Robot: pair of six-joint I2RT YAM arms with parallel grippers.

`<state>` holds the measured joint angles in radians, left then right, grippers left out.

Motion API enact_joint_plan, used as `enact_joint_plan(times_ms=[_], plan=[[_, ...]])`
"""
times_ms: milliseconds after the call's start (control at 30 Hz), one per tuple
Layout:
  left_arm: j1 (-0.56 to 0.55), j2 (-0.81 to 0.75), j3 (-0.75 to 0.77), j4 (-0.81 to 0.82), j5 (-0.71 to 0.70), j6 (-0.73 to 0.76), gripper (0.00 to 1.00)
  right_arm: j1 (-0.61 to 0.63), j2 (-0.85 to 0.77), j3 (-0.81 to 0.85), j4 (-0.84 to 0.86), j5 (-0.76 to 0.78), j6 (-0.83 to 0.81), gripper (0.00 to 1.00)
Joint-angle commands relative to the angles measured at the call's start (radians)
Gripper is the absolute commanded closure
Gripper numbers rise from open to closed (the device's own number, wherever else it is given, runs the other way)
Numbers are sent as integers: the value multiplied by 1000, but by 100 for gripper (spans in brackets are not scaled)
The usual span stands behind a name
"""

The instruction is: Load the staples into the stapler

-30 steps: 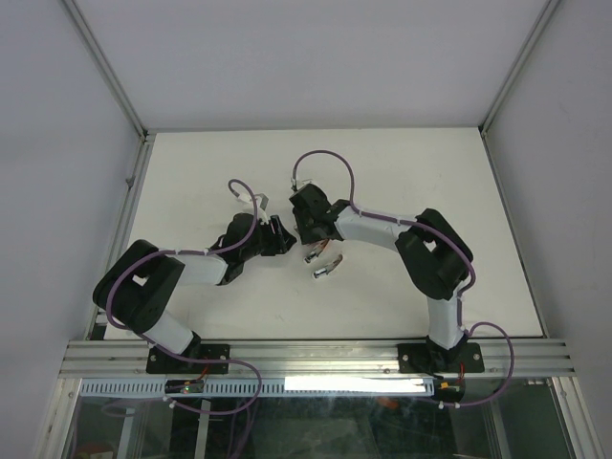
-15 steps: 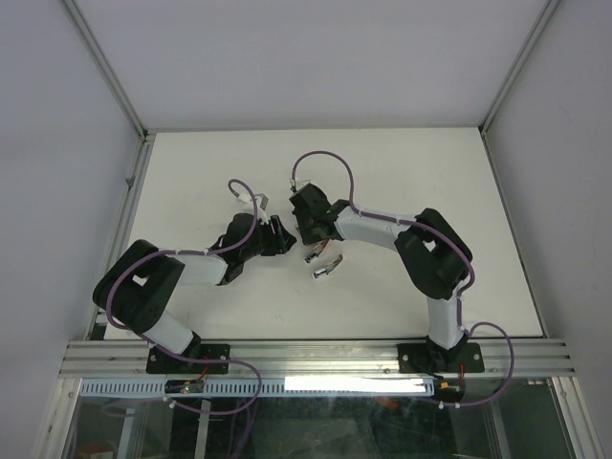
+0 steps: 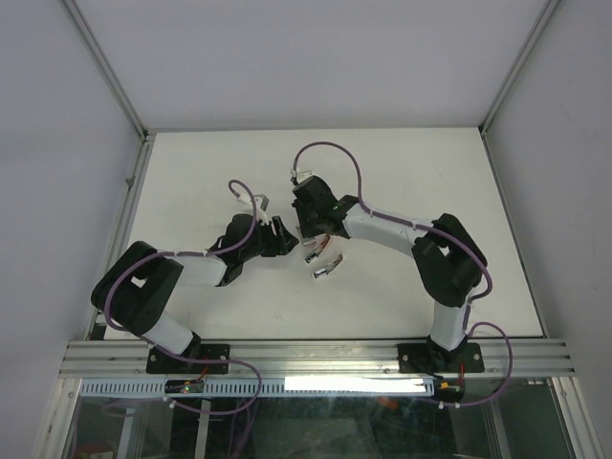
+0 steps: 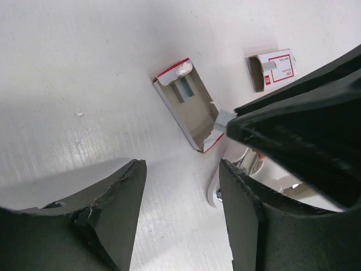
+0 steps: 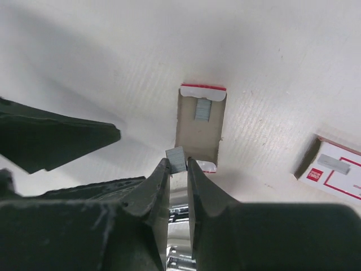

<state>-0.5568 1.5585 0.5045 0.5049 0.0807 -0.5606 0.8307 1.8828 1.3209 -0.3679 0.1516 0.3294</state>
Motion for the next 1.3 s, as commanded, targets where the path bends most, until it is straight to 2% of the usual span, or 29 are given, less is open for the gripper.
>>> enact_joint_plan(times_ms=[0,267,433,667,933,1267], plan=[[-5,-56,-16,83,50,12,43,-2,-139,21,36,-11,-19,83],[-43,-44,-8,124,143,19,35,-11,-277,-61,40,-33,-10,83],[-83,12,21,153,180,12,34,-38,-406,-155,33,-73,-2,83],[-112,102,65,140,162,-10,35,-76,-547,-259,6,-89,3,82],[-155,134,81,94,140,-45,35,-109,-609,-304,-7,-94,2,82],[-252,133,45,118,93,-171,35,-120,-642,-336,-11,-93,4,82]])
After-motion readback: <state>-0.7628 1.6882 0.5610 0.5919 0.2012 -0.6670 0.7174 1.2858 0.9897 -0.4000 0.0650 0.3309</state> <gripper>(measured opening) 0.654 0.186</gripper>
